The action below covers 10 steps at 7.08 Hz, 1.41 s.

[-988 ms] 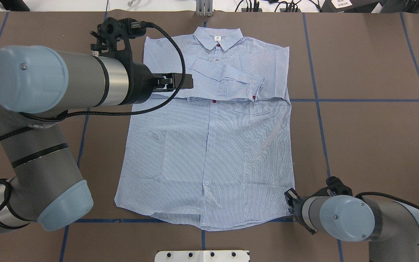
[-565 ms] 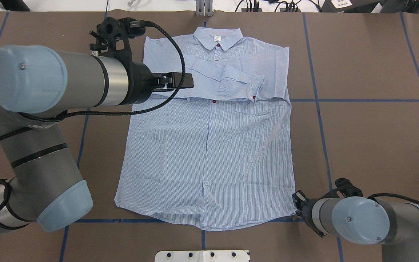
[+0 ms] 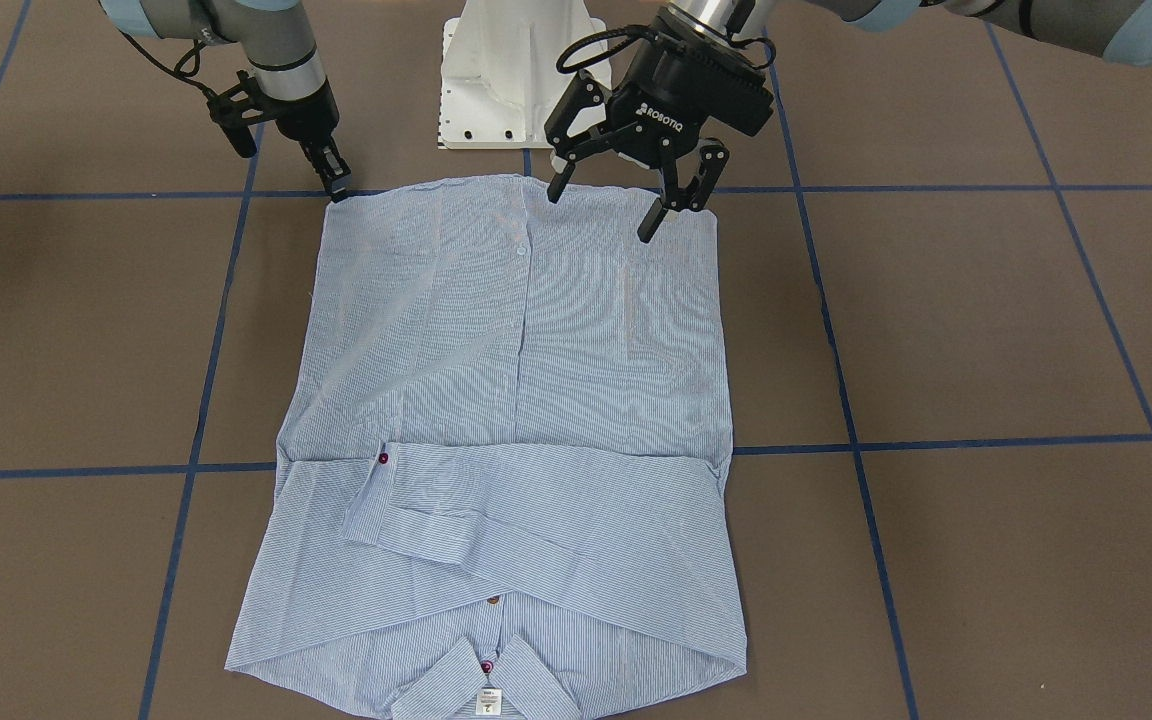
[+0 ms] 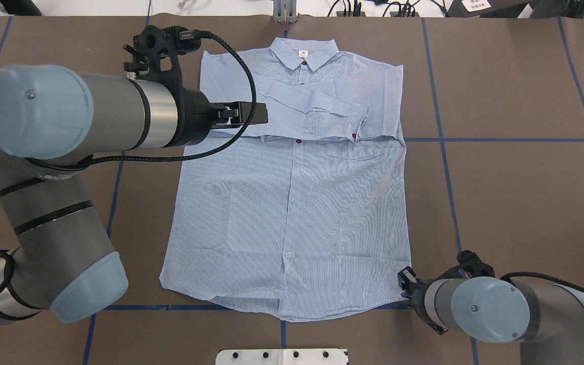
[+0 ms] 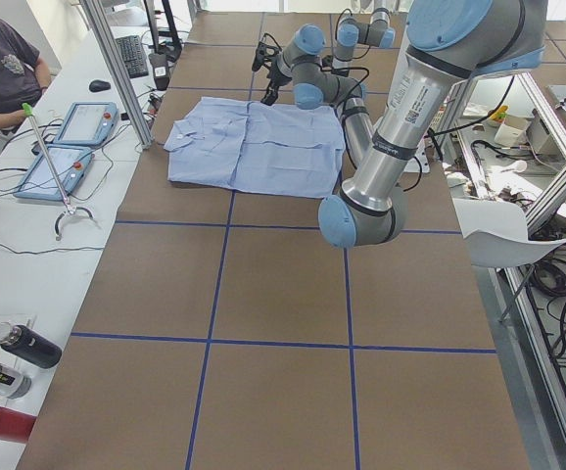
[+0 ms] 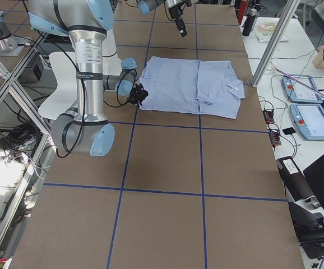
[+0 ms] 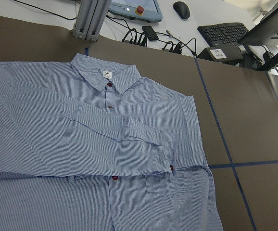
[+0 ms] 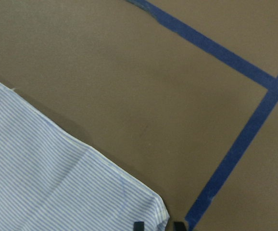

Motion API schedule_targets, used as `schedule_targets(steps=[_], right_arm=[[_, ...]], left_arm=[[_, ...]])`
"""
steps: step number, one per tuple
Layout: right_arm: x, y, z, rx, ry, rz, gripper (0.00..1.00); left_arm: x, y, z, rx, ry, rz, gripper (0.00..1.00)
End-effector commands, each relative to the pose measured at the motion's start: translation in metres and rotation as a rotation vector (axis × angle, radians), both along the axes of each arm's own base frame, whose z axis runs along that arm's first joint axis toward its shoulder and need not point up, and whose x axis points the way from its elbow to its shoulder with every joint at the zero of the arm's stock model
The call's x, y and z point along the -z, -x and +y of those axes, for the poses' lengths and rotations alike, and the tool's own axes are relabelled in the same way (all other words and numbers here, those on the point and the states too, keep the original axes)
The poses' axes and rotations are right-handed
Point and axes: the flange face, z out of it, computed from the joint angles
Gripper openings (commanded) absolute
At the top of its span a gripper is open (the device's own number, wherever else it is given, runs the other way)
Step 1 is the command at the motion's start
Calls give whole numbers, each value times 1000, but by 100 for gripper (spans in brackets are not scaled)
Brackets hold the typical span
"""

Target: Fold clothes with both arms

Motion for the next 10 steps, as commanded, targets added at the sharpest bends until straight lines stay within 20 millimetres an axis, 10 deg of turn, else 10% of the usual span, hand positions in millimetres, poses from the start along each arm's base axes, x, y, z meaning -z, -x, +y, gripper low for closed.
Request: schedule_targets(steps=[1,5,6,7,10], right_arm=[[-5,5,1,2,1,11,59],[-12,8,1,5,4,26,50],[-11,8,0,3,4,24,37],[-9,8,1,5,5,20,0],[-4,4,-2,-1,4,9,0]], left_arm=[[-2,-1,1,-2,2,-3,98],[-1,1,2,0,6,4,98],[-1,0,2,0,7,3,98],[0,2,1,3,5,5,98],[2,4,3,3,3,11,98]])
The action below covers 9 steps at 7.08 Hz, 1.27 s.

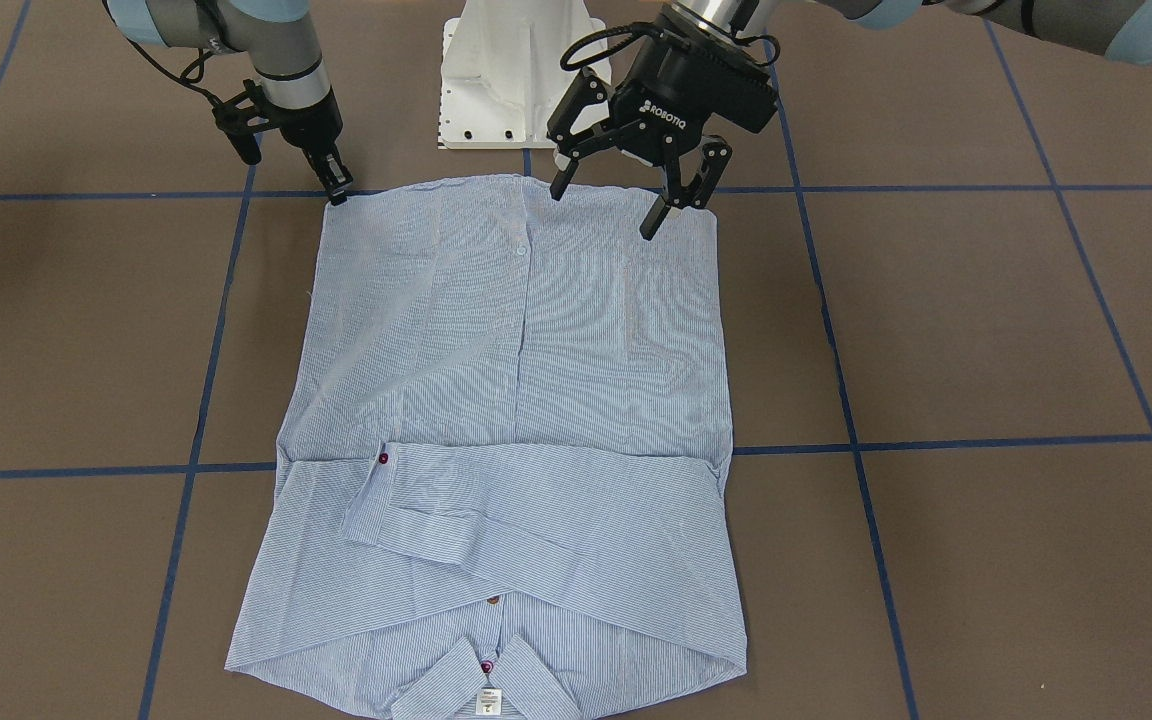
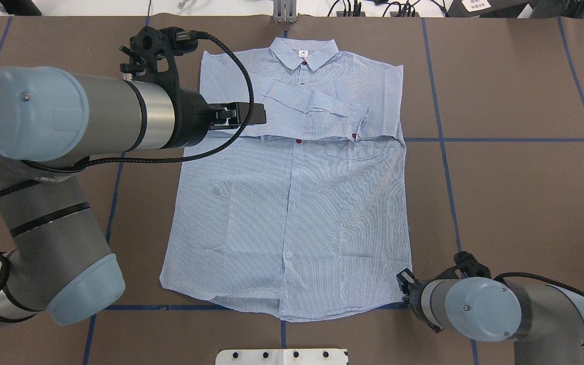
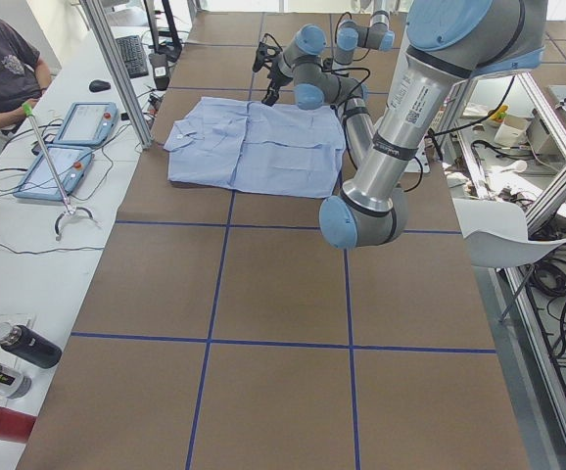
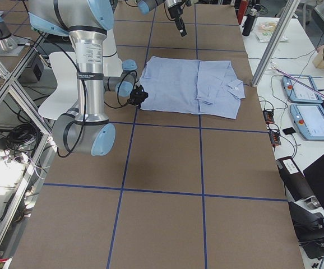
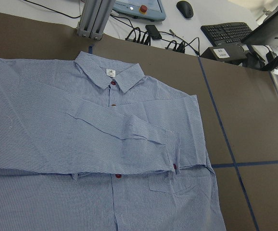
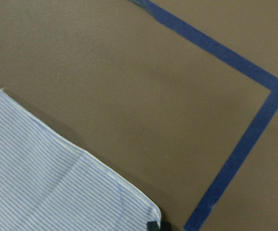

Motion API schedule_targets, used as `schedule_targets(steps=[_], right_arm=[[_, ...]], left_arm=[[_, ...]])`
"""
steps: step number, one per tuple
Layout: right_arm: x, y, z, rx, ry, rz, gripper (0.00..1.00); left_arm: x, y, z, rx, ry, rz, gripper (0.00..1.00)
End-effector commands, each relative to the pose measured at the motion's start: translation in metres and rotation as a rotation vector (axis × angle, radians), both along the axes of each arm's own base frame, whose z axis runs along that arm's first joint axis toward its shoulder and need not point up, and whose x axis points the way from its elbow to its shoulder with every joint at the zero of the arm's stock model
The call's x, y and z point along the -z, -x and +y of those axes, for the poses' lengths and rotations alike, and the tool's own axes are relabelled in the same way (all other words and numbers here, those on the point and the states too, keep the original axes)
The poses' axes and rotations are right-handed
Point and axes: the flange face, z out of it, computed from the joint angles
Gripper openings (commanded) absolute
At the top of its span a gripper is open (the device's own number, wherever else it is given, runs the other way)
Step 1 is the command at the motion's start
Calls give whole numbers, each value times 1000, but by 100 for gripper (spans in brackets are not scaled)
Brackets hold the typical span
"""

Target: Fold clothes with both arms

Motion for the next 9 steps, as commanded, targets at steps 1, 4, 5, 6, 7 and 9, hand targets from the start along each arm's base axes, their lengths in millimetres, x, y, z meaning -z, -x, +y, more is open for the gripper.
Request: schedule_targets(steps=[1,4,5,6,7,9], right_arm=[[11,-11,-1,-5,-3,-22,0],[7,-62,8,15,1,-9,0],[6,-65,10,24,12,-8,0],[2,-67,10,27,15,-1,0],[3,-66,12,31,14,-2,0],[-1,-63,12,35,14,4,0]], left_arm=[[-10,4,1,7,14,-8,98],[-95,3,55,-24,151,-78,99],[-115,-7,86,-47,234,-80,98],[-132,-27,116,-64,321,-84,98],[-140,-44,140,-89,393,-90,97],[-159,-76,182,-117,468,-182,86]])
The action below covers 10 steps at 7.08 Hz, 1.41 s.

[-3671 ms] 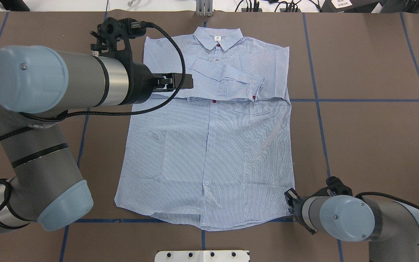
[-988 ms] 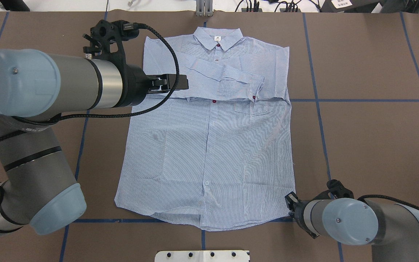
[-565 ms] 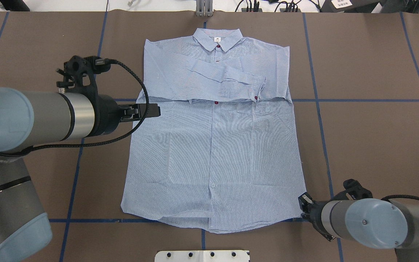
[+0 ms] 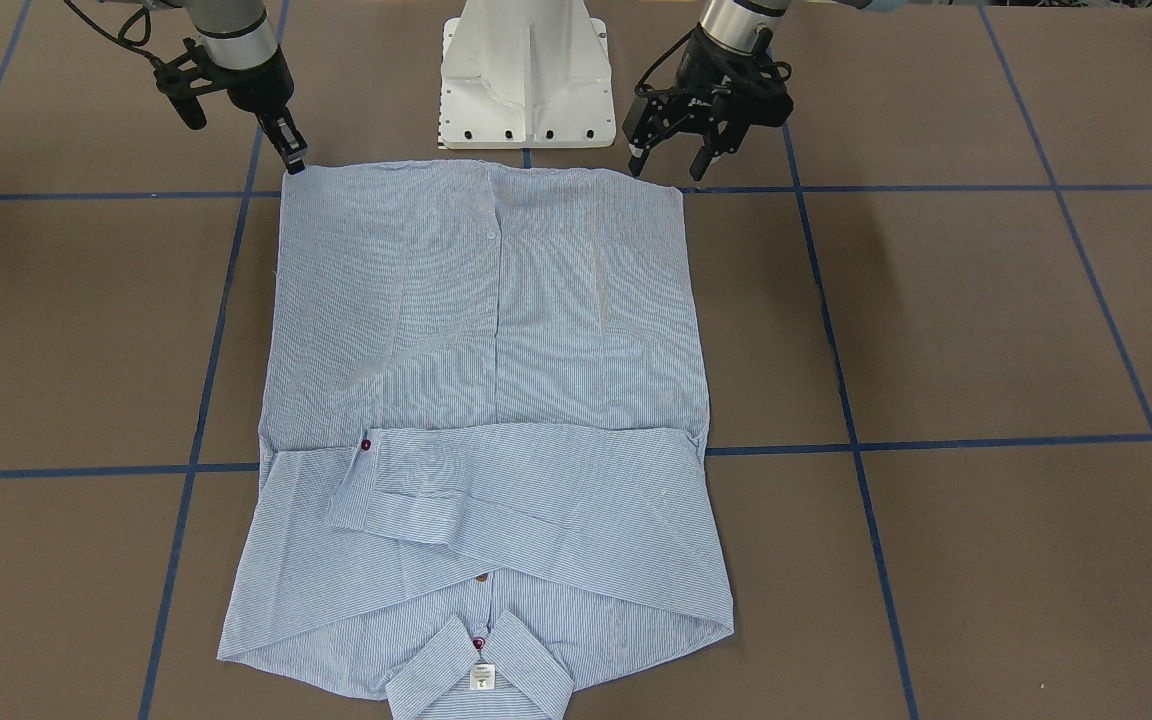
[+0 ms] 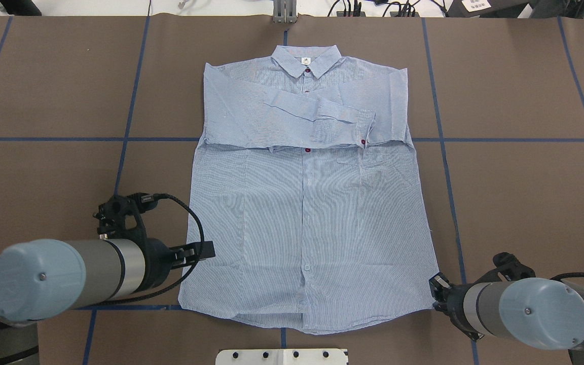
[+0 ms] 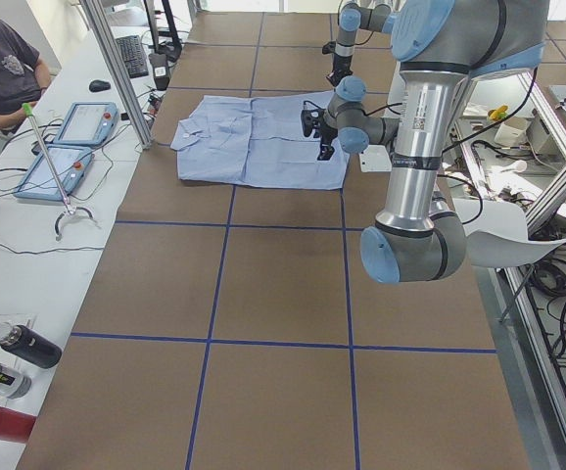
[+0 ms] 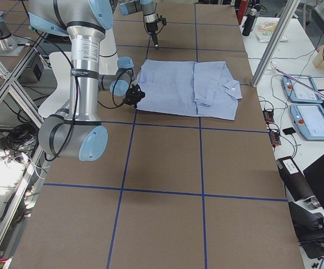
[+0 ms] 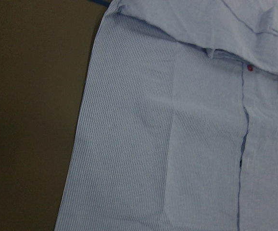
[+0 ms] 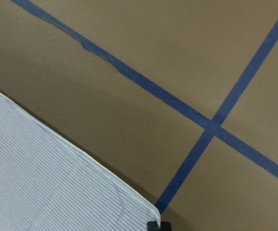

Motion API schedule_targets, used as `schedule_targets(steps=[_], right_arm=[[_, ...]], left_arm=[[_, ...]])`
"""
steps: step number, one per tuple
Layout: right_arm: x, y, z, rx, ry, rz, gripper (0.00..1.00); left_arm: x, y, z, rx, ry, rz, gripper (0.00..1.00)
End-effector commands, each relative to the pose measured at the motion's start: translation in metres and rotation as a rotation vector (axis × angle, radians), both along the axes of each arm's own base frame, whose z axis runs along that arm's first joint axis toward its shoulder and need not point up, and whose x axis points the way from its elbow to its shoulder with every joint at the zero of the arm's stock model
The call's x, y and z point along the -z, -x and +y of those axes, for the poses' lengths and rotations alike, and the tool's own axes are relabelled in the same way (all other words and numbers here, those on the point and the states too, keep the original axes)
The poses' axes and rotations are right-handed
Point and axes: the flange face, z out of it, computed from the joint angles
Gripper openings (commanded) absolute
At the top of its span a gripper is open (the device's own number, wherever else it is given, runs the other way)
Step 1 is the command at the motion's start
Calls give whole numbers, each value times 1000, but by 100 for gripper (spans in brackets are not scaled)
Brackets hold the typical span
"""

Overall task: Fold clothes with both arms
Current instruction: 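Move the left gripper down to the other hem corner and grasp both corners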

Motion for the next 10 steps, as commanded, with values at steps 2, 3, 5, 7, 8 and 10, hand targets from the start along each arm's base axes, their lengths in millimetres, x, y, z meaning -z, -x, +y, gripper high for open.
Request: schedule_targets(steps=[2,3,5,7,8,10], right_arm=[[-4,2,1,3,1,7,0],[-3,2,1,3,1,5,0],[-4,2,1,3,1,8,0],[-4,2,0,2,1,8,0],[-4,2,0,2,1,8,0],[-4,2,0,2,1,7,0]], left_arm=[[-39,-42,23,-29,57,-110,82],[-42,-43,23,-33,61,-117,78],[-55,-51,24,-36,68,-147,68],[-65,-62,29,-51,73,-168,64],[-70,-68,31,-59,73,-176,63],[-70,-67,32,-62,74,-176,60]])
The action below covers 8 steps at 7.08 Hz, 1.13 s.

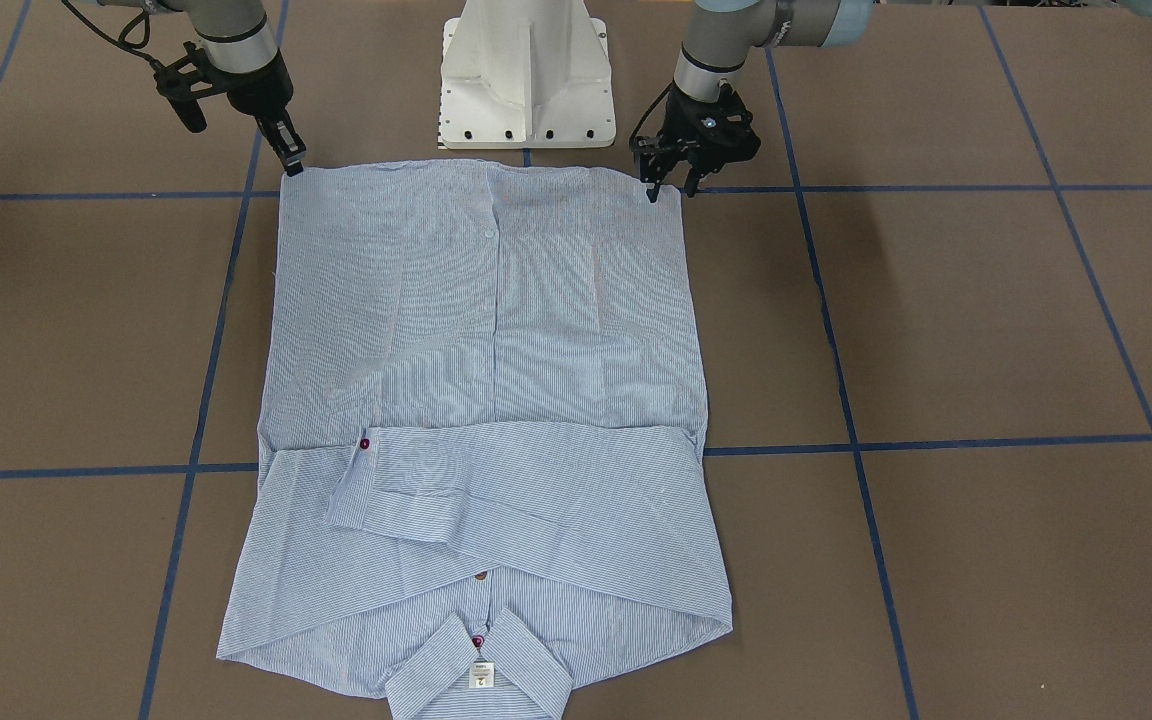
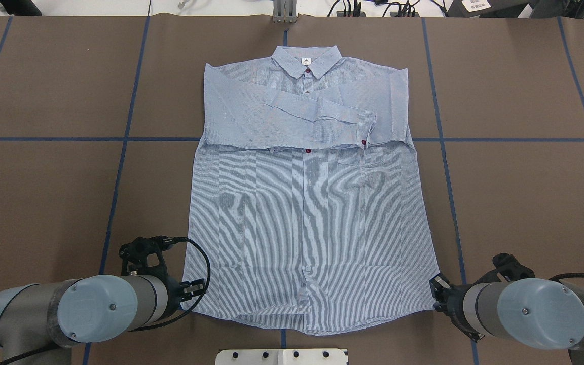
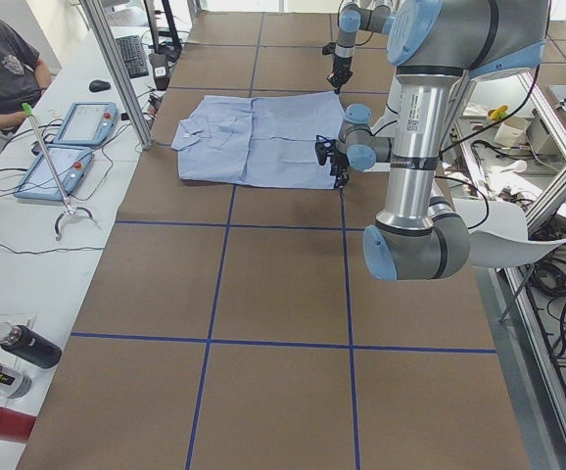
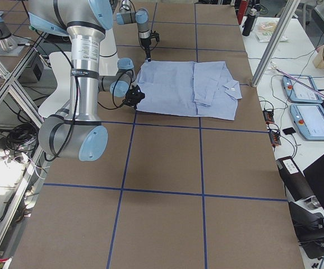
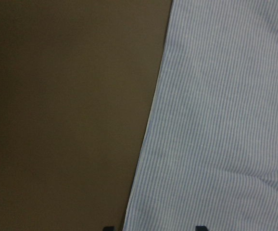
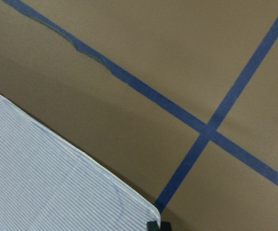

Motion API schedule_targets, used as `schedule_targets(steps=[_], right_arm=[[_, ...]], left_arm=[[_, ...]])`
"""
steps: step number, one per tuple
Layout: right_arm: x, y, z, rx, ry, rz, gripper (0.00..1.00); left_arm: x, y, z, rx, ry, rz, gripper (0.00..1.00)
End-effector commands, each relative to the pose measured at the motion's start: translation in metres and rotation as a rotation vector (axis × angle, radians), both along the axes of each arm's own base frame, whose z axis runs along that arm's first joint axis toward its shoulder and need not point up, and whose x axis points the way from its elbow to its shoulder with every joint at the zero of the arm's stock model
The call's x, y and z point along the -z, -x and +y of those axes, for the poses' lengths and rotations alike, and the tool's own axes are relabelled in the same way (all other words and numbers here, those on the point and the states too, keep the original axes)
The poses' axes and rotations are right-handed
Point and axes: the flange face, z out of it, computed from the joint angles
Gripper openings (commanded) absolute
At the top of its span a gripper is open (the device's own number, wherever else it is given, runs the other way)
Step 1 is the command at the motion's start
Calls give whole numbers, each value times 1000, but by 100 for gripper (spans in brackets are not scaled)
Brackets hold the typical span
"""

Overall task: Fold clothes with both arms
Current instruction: 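Move the left gripper down to the other hem corner and grasp both corners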

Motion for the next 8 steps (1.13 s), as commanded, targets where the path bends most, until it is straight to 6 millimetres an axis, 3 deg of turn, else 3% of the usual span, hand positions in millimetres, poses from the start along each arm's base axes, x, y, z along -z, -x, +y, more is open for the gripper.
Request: schedule_targets(steps=[1,8], right_arm=[[-1,-1,0,0,0,1,0],[0,0,0,0,0,-2,0]], left_arm=[[-2,-2,4,-22,14,-4,57],[-9,-8,12,-56,36,-18,49]])
